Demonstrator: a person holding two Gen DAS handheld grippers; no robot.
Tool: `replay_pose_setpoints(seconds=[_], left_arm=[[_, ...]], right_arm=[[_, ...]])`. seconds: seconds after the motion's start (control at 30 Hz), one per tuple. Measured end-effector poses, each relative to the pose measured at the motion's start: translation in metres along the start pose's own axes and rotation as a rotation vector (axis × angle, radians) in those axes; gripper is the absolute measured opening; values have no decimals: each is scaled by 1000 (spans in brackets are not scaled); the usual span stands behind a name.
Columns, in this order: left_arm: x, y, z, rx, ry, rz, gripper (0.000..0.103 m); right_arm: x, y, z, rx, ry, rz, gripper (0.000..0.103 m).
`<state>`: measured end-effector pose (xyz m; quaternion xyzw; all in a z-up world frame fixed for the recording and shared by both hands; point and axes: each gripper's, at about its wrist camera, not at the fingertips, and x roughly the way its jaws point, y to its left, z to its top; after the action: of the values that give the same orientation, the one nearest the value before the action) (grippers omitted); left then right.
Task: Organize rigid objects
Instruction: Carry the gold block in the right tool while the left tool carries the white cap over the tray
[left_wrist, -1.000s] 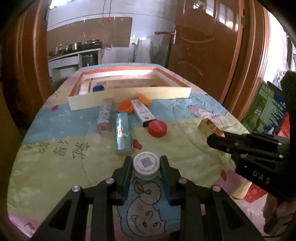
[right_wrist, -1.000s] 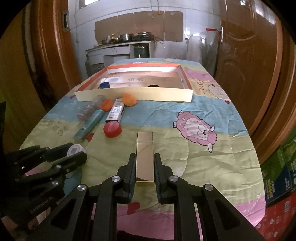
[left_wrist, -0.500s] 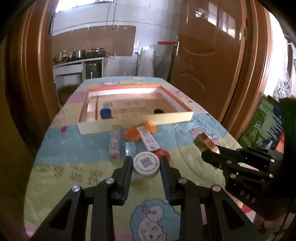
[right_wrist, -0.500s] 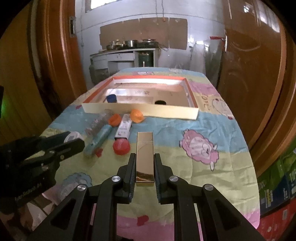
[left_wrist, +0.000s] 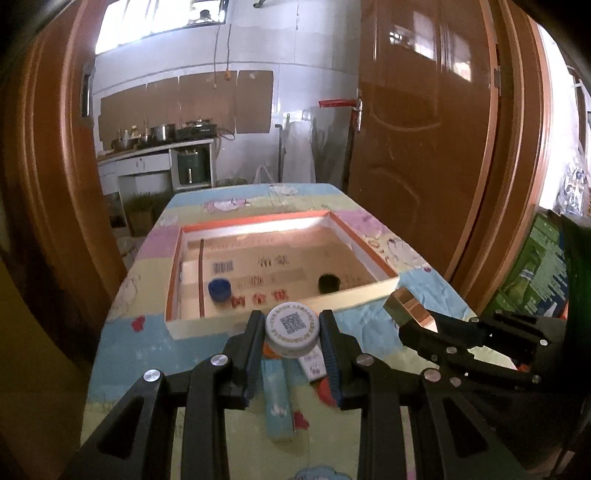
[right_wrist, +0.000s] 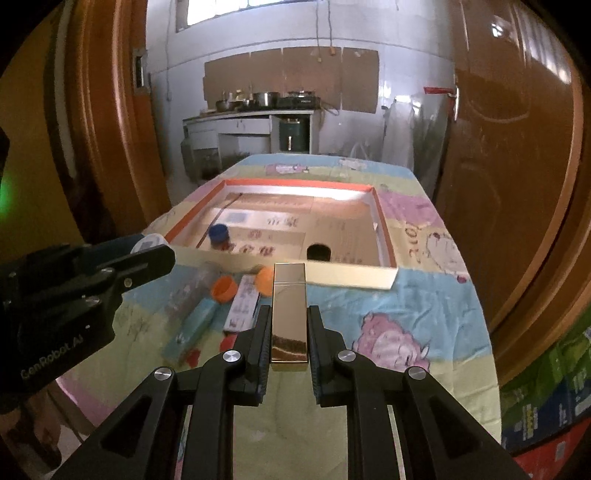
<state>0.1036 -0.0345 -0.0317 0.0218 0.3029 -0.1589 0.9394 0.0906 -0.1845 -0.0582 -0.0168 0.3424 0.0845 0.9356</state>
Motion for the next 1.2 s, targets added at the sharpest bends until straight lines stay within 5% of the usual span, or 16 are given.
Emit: replay_pose_setpoints(seconds=[1.2], left_arm=[[96,5,89,-39,63,23,31]], right_arm=[[94,-70,108,99,72,51,18]])
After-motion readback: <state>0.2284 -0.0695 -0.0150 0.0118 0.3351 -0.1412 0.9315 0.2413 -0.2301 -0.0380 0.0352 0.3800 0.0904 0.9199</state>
